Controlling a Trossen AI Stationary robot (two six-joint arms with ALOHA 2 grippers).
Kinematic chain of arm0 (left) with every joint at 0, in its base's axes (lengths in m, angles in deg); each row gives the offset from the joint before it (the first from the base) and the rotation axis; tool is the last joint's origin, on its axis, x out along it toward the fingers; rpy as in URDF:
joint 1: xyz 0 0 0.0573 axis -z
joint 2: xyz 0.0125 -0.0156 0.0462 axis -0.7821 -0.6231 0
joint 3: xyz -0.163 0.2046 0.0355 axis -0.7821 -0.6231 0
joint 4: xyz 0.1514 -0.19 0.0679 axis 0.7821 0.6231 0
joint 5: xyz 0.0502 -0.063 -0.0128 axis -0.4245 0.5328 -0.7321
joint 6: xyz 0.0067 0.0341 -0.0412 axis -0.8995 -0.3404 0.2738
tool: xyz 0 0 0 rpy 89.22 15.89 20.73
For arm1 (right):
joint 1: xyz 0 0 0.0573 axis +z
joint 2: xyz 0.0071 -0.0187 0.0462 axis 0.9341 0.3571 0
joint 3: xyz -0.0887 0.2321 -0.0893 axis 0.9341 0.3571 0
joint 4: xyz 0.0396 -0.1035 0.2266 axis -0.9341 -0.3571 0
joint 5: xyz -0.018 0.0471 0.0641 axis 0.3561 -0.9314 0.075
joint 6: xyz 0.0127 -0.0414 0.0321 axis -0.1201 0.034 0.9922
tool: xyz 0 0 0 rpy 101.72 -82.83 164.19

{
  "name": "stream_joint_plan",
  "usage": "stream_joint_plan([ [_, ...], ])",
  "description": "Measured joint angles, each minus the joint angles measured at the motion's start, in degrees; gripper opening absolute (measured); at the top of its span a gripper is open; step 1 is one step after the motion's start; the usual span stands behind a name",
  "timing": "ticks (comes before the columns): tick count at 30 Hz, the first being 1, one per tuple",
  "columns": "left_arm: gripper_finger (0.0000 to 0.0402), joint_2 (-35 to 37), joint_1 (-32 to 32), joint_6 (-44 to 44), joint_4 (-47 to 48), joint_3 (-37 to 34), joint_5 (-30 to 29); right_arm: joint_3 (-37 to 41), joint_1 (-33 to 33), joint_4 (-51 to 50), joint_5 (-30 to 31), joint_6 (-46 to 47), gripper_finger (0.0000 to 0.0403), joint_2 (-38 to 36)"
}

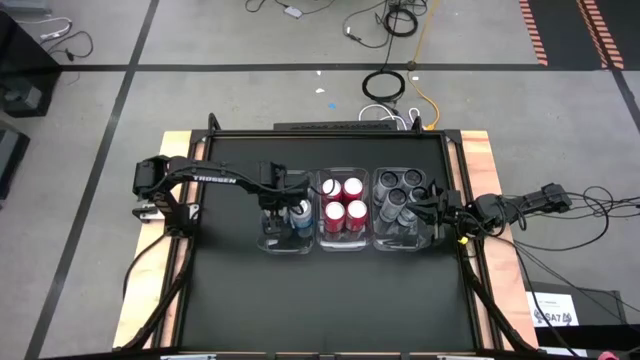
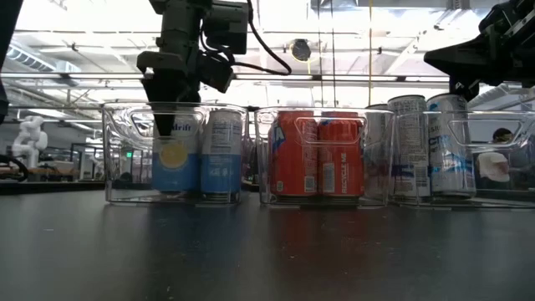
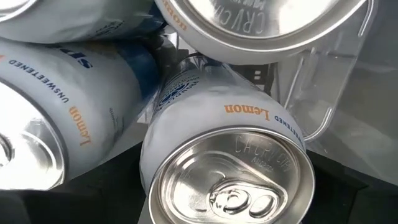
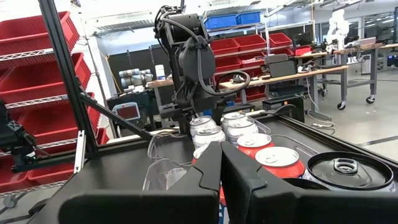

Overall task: Sort soda cans
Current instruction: Put the blue-white soda can into the left transparent bin

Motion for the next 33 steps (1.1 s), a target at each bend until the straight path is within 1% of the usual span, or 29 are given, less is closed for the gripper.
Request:
stream_joint_plan([
  [7, 0.0328, 0.0, 0.0, 0.0, -0.6, 0.0, -0.2, 0.0, 0.0, 0.0, 0.0, 0.0, 0.0, 0.0],
  [14, 0.0328, 0.0, 0.1, 4.4, -1.1, 0.0, -0.3, 0.0, 0.0, 0.0, 0.0, 0.0, 0.0, 0.0],
  [28, 0.0328, 0.0, 0.1, 4.6, -1.4, 0.0, -0.5, 0.0, 0.0, 0.0, 0.0, 0.0, 0.0, 0.0],
  [30, 0.0335, 0.0, 0.1, 4.5, -1.4, 0.0, -0.5, 0.0, 0.0, 0.0, 0.0, 0.0, 0.0, 0.0],
  [33, 0.0359, 0.0, 0.1, 4.5, -1.4, 0.0, -0.5, 0.0, 0.0, 0.0, 0.0, 0.0, 0.0, 0.0],
])
